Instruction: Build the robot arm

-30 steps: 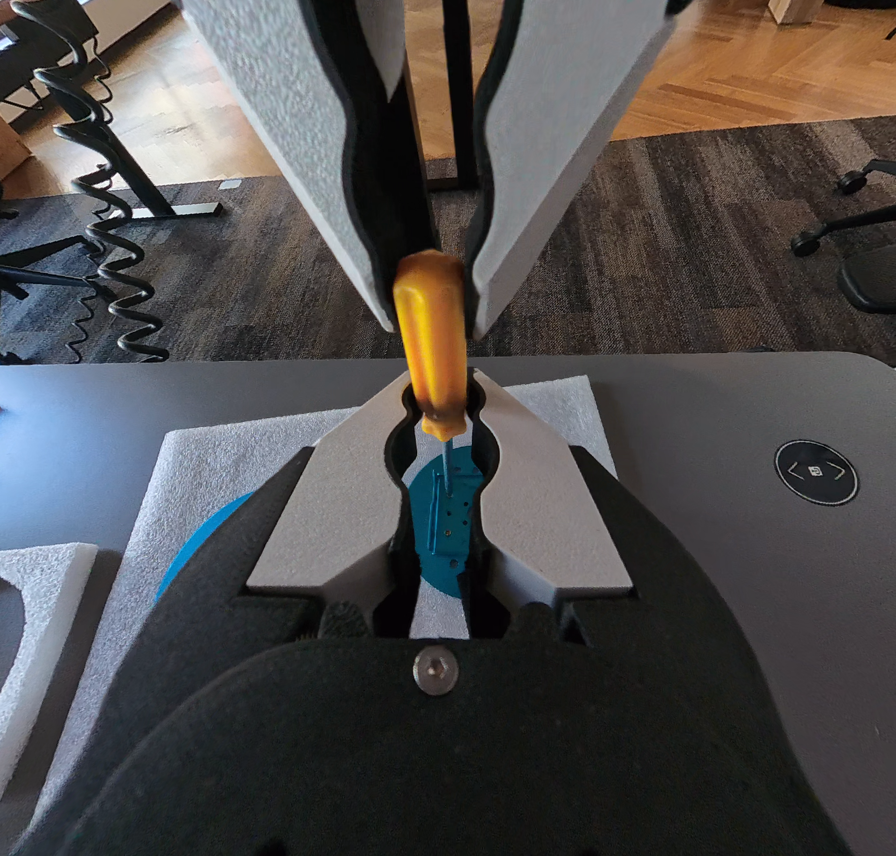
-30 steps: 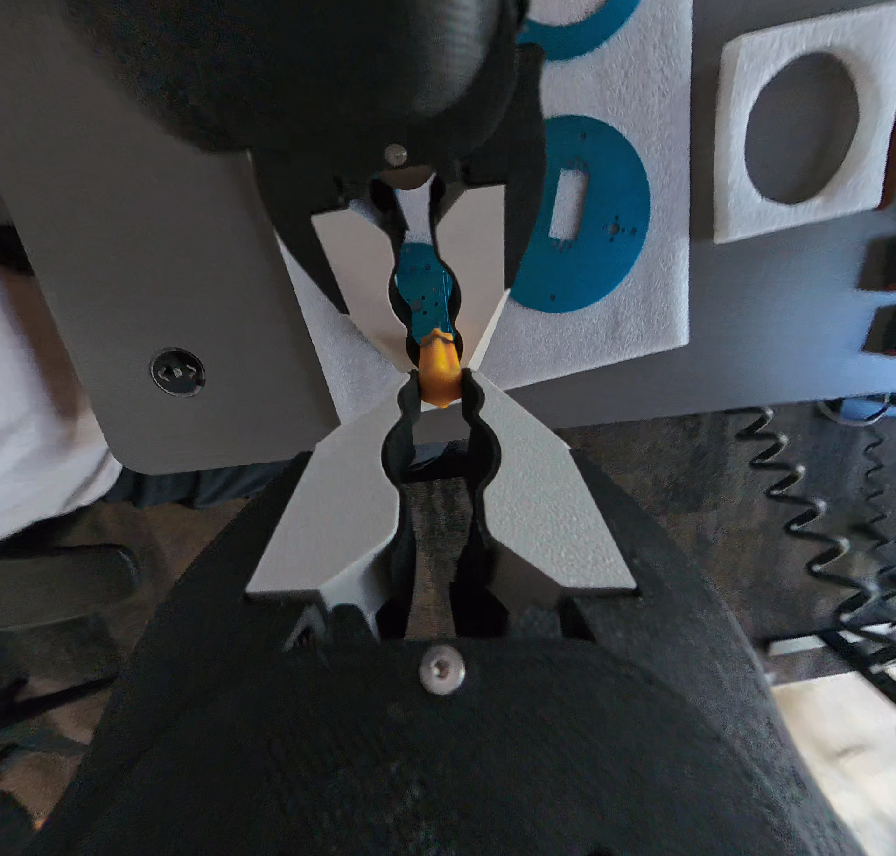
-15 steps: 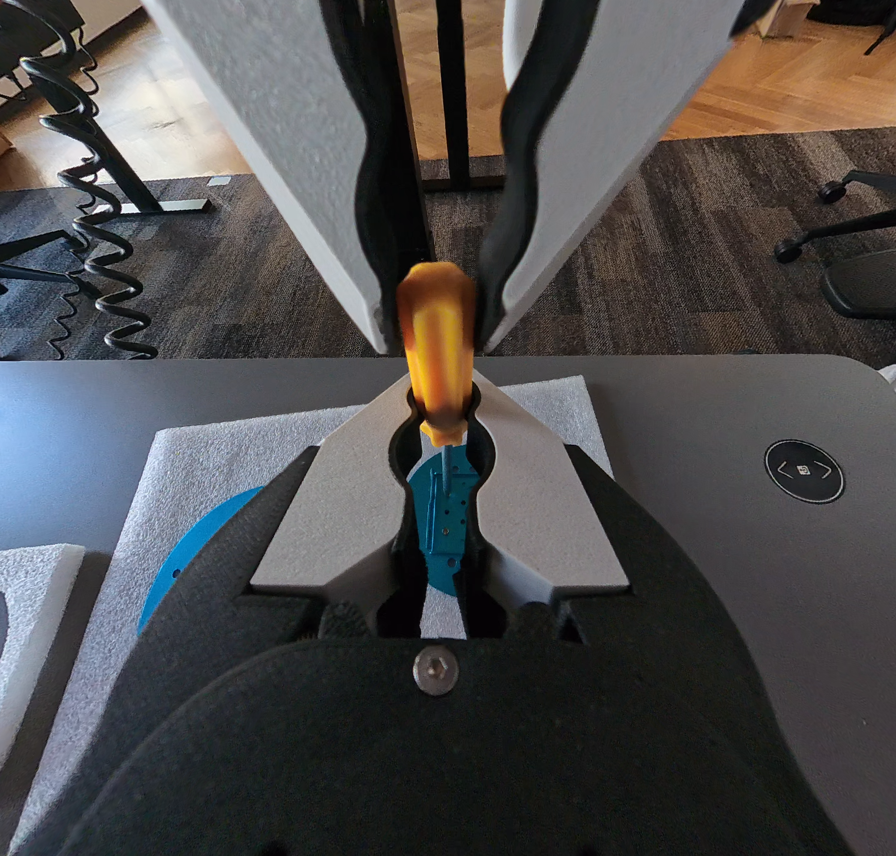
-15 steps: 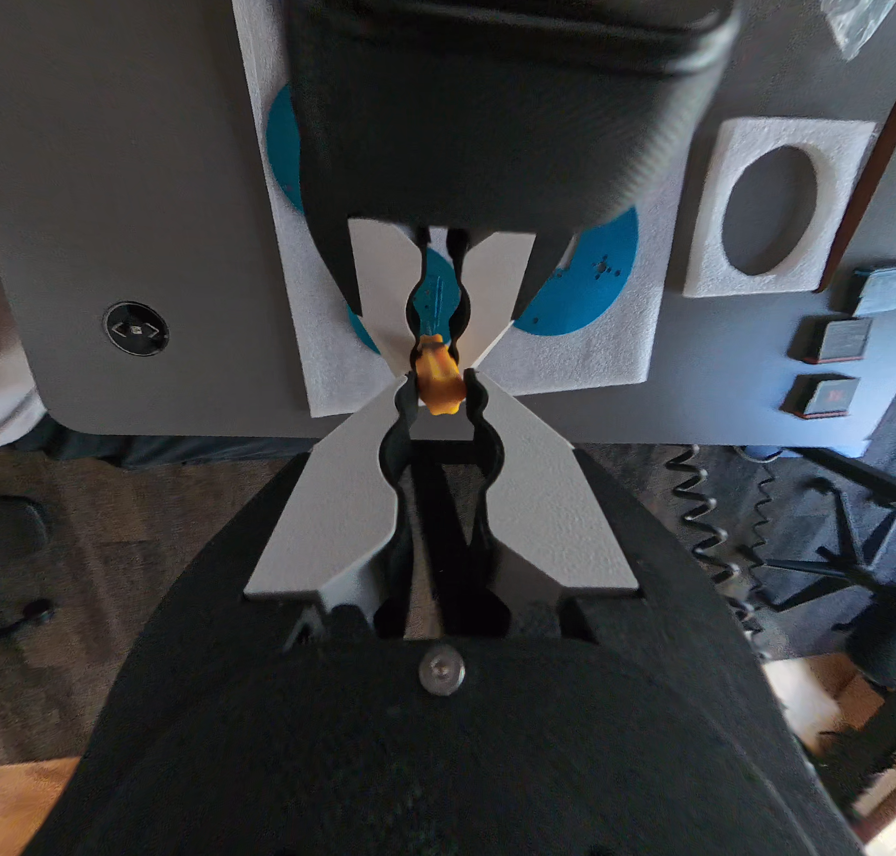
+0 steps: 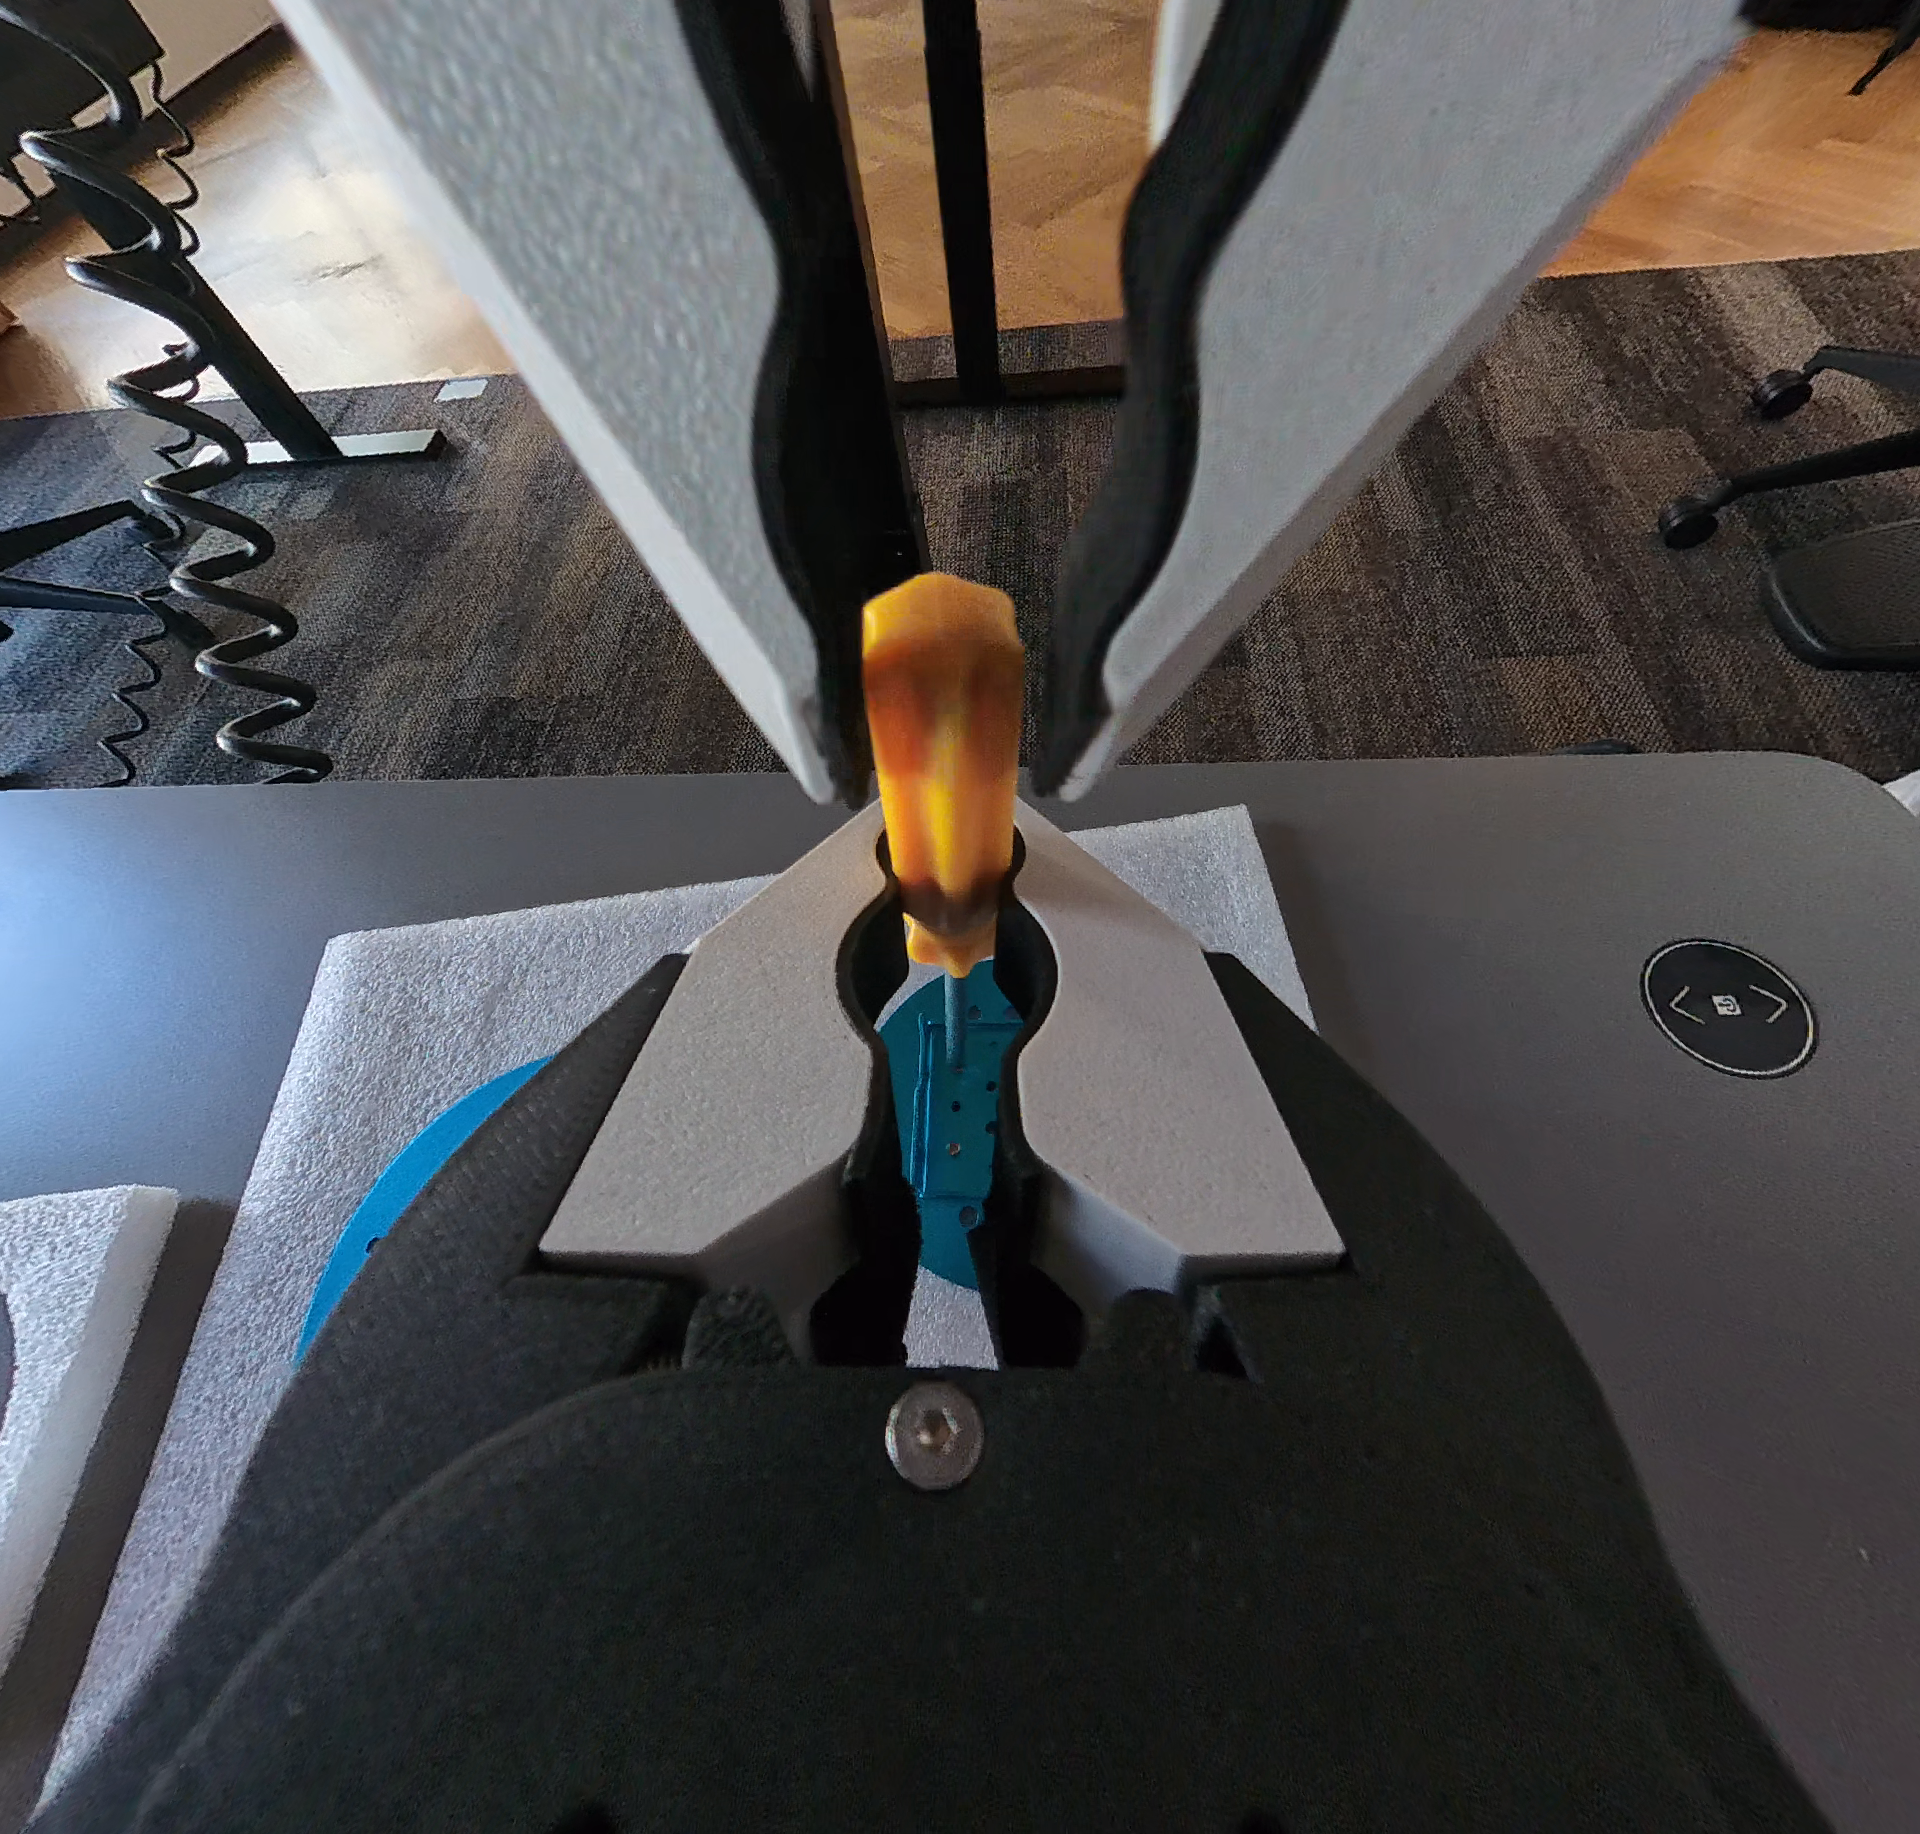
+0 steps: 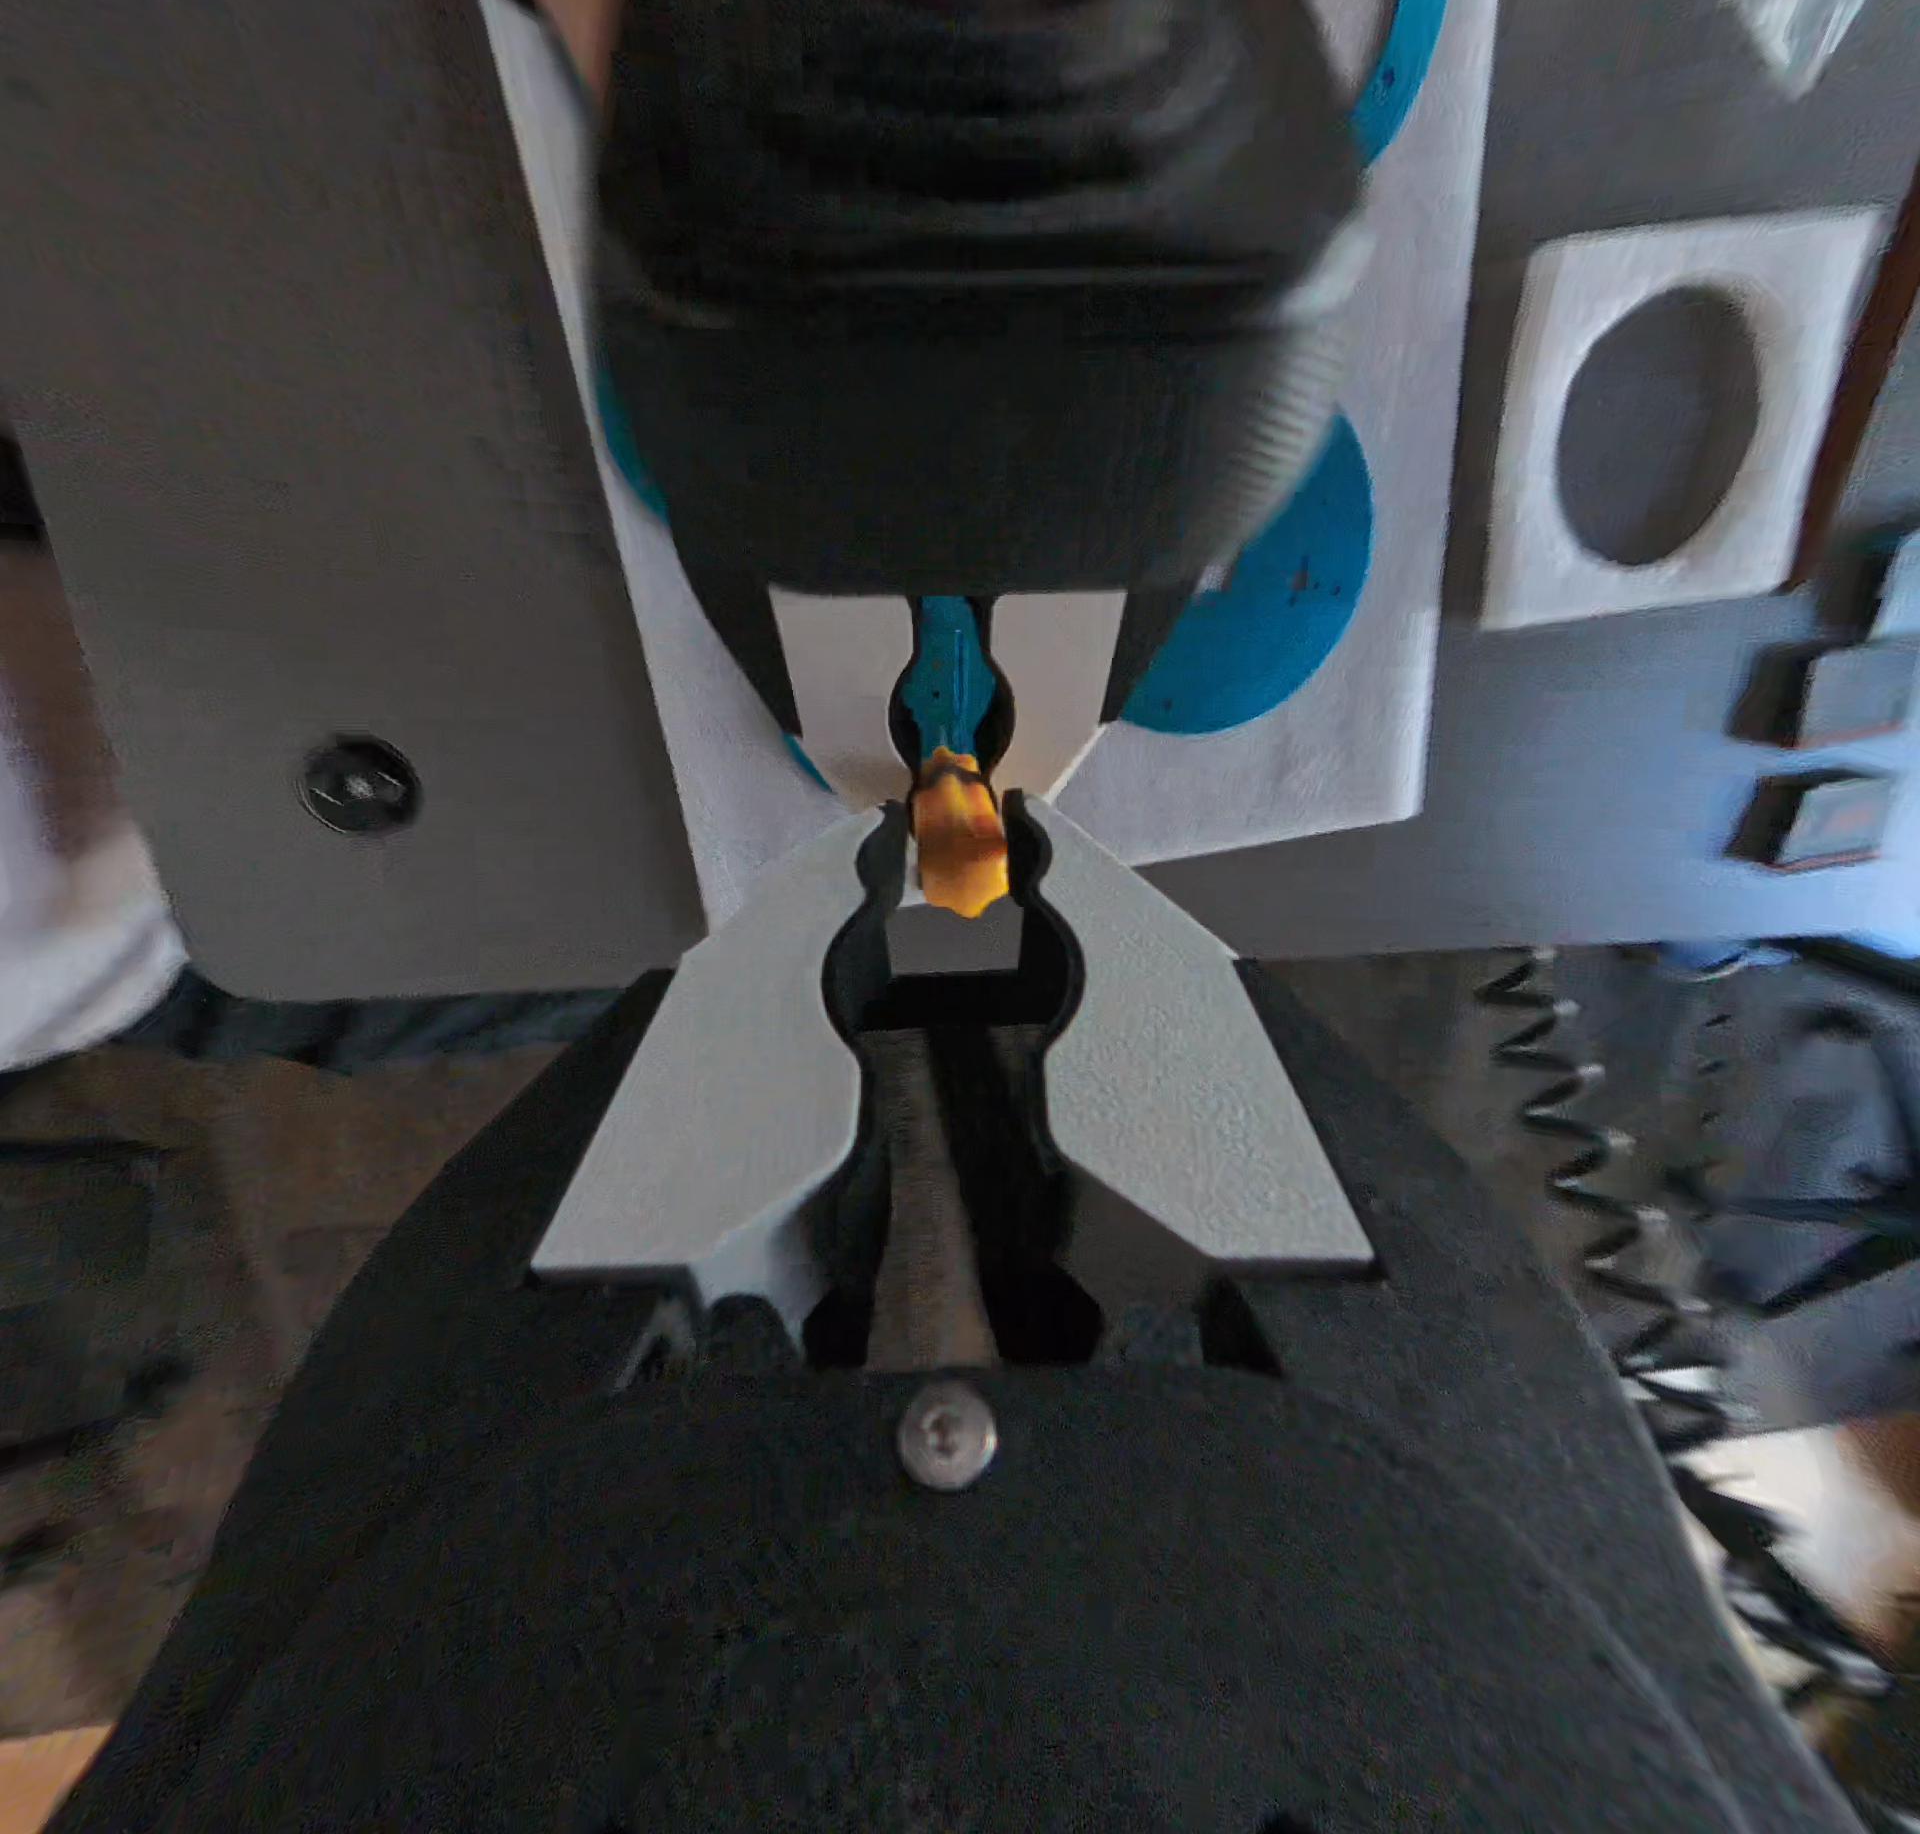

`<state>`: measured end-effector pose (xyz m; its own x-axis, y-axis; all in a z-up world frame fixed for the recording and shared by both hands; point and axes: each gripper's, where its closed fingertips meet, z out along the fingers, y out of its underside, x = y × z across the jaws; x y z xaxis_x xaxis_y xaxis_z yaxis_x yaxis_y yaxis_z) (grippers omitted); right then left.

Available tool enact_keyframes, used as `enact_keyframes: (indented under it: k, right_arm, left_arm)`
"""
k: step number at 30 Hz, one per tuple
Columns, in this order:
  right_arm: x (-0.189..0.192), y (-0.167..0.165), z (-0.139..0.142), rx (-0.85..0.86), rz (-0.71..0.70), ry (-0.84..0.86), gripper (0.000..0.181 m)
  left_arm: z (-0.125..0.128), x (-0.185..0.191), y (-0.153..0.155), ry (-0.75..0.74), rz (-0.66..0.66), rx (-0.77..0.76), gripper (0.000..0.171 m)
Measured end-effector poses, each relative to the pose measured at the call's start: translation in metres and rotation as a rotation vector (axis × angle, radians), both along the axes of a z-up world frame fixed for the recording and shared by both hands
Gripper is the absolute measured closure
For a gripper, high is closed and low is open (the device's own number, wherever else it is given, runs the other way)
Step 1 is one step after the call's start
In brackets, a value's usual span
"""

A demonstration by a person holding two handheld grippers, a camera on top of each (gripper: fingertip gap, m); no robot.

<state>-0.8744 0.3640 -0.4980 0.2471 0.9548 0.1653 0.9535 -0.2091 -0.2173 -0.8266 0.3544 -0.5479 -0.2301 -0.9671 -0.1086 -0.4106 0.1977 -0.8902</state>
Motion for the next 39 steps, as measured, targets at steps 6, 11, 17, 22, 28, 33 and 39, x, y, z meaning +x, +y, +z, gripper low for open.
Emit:
enact_keyframes:
  k: [6,11,17,22,28,33,39]
  right_arm:
    - [0.005,0.001,-0.003,-0.037,0.028,-0.065,0.165]
    - [0.007,0.003,-0.003,-0.138,-0.518,0.088,0.166]
    - [0.007,-0.003,-0.002,-0.216,-0.385,0.112,0.161]
    - [0.008,0.001,0.012,0.023,0.110,0.012,0.151]
    - [0.008,-0.003,0.000,-0.018,0.137,-0.038,0.165]
    - [0.007,0.000,0.000,-0.057,-0.030,-0.012,0.165]
    - [0.004,0.005,0.001,-0.215,-0.604,0.211,0.166]
  left_arm:
    - [0.000,0.001,0.000,-0.001,-0.002,-0.004,0.163]
    - [0.000,0.001,0.001,-0.003,0.006,-0.021,0.163]
    - [-0.001,0.004,-0.002,-0.001,-0.006,0.006,0.163]
    - [-0.001,0.003,-0.002,-0.002,-0.011,0.000,0.163]
    - [0.000,0.003,-0.002,-0.003,-0.013,-0.002,0.163]
    - [0.000,0.002,-0.001,-0.004,-0.011,-0.011,0.163]
    - [0.000,0.001,0.001,-0.009,-0.005,-0.018,0.163]
